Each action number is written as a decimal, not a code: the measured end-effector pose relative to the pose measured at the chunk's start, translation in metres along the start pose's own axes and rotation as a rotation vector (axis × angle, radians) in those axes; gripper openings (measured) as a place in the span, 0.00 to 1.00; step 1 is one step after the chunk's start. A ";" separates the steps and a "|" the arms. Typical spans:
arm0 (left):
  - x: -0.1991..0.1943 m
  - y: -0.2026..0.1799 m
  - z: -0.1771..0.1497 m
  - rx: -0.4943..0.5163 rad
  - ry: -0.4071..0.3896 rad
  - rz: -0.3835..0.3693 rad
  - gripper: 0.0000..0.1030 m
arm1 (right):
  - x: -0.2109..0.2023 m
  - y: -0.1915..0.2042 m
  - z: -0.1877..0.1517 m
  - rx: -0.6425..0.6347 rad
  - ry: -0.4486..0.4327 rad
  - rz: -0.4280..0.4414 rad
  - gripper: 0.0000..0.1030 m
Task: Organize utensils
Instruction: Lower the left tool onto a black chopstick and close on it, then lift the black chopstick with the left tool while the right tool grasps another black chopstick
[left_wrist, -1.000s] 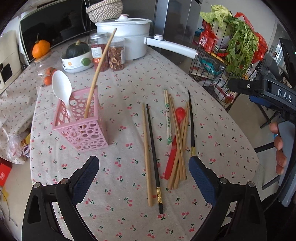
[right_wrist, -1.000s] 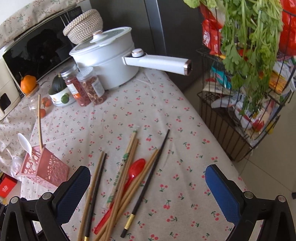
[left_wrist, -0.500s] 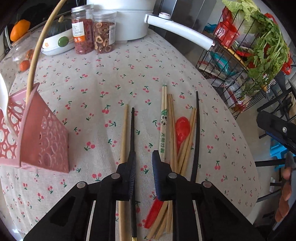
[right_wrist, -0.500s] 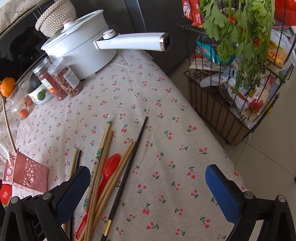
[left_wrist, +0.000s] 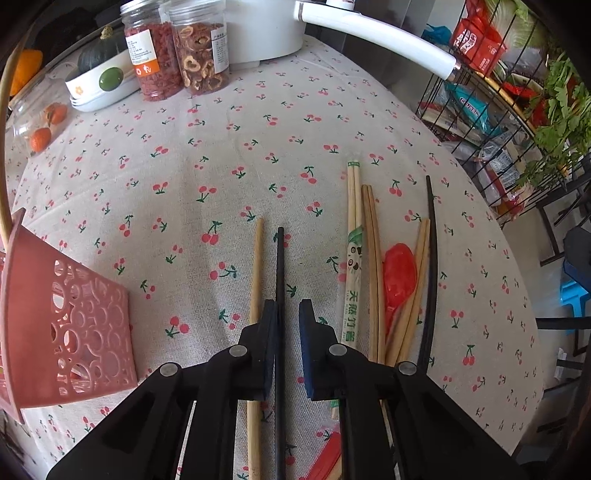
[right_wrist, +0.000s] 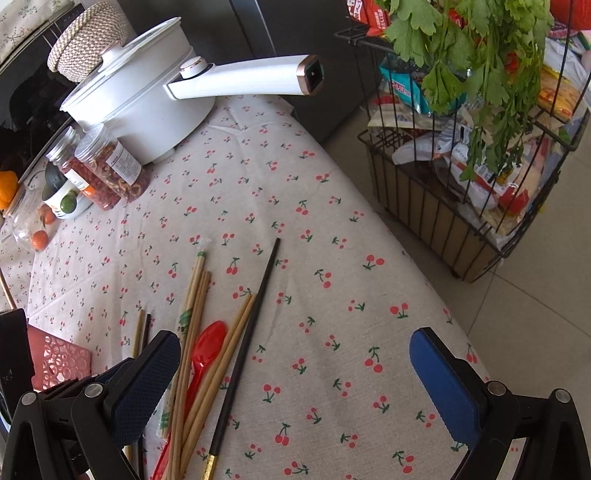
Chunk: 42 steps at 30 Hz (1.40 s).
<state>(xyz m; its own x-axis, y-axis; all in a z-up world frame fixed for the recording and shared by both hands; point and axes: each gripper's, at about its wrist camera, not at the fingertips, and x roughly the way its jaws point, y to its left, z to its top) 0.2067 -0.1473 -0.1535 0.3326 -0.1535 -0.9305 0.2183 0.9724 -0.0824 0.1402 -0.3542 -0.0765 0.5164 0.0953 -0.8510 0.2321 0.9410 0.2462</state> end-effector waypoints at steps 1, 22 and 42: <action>0.003 0.000 0.000 0.000 0.016 0.005 0.12 | 0.000 -0.001 0.000 0.005 0.000 0.000 0.99; -0.115 0.009 -0.047 0.131 -0.202 -0.078 0.05 | 0.053 -0.007 0.010 0.018 0.090 -0.064 0.99; -0.139 0.089 -0.084 0.049 -0.264 -0.193 0.05 | 0.119 0.043 0.024 -0.109 0.008 -0.257 0.43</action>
<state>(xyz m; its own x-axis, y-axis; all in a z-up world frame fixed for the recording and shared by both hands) 0.1033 -0.0248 -0.0613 0.5053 -0.3808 -0.7744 0.3419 0.9123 -0.2255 0.2316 -0.3099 -0.1554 0.4456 -0.1488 -0.8828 0.2644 0.9640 -0.0290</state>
